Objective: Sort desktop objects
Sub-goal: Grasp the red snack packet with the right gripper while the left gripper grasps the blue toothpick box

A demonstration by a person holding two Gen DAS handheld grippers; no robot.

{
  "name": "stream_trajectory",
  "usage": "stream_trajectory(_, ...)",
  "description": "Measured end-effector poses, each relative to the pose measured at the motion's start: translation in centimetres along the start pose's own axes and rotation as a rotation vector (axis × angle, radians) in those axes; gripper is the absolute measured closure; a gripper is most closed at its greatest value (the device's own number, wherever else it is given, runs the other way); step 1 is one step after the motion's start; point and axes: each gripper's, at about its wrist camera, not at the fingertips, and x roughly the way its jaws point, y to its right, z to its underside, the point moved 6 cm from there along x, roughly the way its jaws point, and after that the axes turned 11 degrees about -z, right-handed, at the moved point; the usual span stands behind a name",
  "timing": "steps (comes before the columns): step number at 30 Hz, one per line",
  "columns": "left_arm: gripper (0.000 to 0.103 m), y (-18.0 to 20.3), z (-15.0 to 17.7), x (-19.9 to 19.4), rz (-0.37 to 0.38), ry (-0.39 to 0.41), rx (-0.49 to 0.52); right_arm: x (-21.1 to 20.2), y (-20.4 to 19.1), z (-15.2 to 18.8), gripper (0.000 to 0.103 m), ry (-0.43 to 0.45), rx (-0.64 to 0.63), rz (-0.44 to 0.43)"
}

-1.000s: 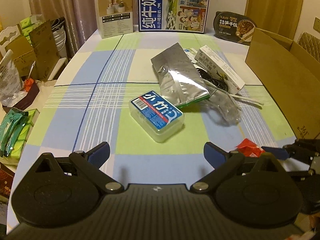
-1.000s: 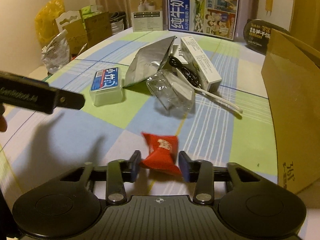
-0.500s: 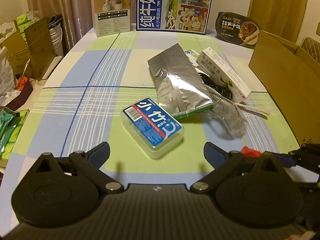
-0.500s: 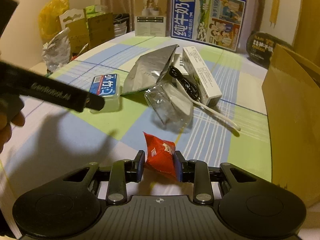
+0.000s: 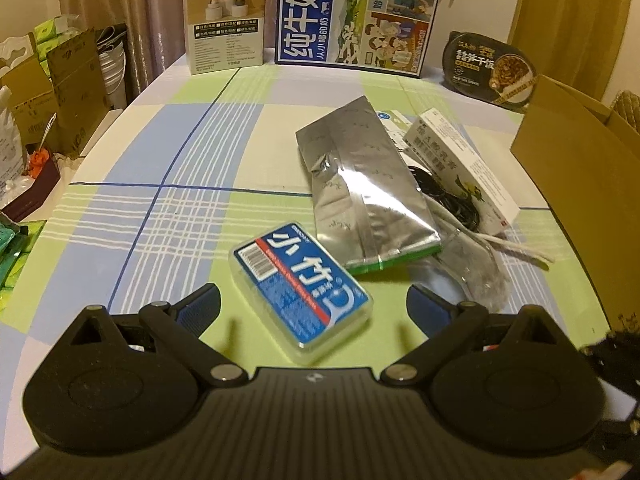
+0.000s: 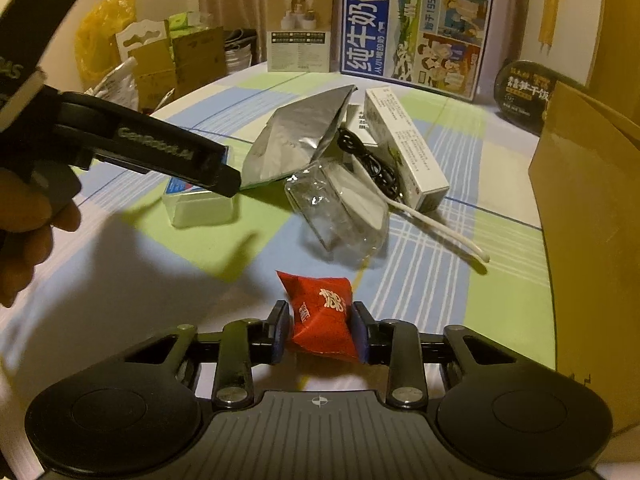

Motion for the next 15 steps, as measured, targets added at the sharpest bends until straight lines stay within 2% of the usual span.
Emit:
stream_trajectory(4, 0.017, 0.1, -0.3, 1.6, -0.019, -0.032, 0.001, -0.1, 0.2, -0.1, 0.076, 0.004, 0.007, 0.008)
stream_trajectory(8, 0.037, -0.1, 0.0, 2.1, -0.041, -0.053, 0.016, -0.2, 0.3, -0.1, 0.076, 0.005, 0.017, 0.006)
stream_trajectory(11, 0.038, -0.2, 0.6, 1.2, -0.049, -0.059, 0.028, -0.5, 0.4, 0.0, 0.076, 0.005, 0.028, 0.005)
stream_trajectory(15, 0.038, 0.0, 2.6, -0.8, -0.017, -0.074, 0.038, -1.4, 0.3, 0.4, 0.076, 0.007, 0.039, 0.016)
